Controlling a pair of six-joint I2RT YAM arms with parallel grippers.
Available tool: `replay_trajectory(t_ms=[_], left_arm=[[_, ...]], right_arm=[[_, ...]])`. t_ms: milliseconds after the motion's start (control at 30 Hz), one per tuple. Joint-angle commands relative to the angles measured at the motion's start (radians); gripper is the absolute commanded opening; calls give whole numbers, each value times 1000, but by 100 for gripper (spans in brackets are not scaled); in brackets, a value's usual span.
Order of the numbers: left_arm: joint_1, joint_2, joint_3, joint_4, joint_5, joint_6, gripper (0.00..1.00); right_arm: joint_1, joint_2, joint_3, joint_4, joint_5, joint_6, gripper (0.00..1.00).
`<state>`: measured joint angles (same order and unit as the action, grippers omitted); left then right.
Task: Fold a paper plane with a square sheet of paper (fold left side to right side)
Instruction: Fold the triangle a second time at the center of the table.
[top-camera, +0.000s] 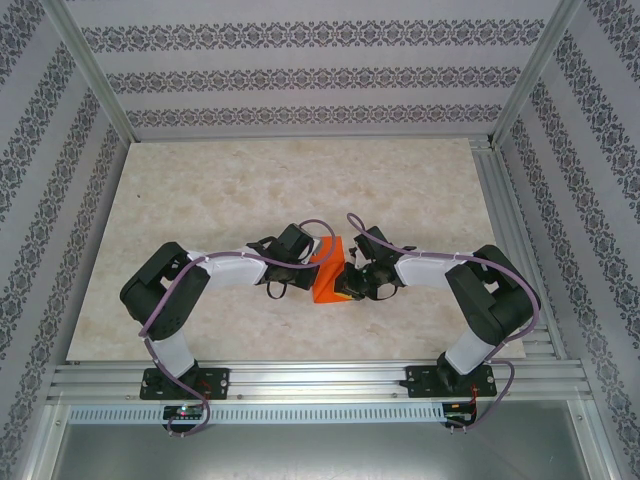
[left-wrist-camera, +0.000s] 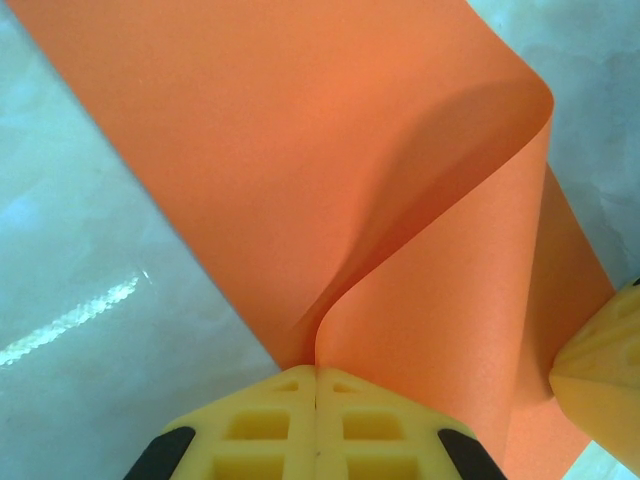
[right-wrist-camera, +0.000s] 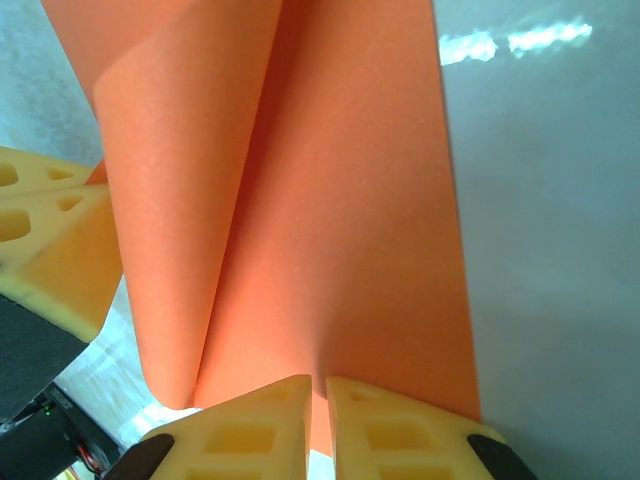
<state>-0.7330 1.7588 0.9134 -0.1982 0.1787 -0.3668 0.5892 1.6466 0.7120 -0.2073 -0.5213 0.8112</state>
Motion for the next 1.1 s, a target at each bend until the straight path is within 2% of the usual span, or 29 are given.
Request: replay_trajectory(t_ms=[0,400,500,667,1067], left_arm=[[9,27,-7,36,21,-6,1],[7,31,4,25,18,-1,1],[6,31,1,29,19,0,1],[4,29,4,31,19,0,1],[3,30,7,29,16,-1,1]], right_arm=[[8,8,18,-23,20,-20,14],[-1,-77,67,-48,-6,-23,15],[-9,-91,67,-1,-18,17,15],[-4,-26,82,107,-38,90,15],[0,74,145,131,-24,100,15]])
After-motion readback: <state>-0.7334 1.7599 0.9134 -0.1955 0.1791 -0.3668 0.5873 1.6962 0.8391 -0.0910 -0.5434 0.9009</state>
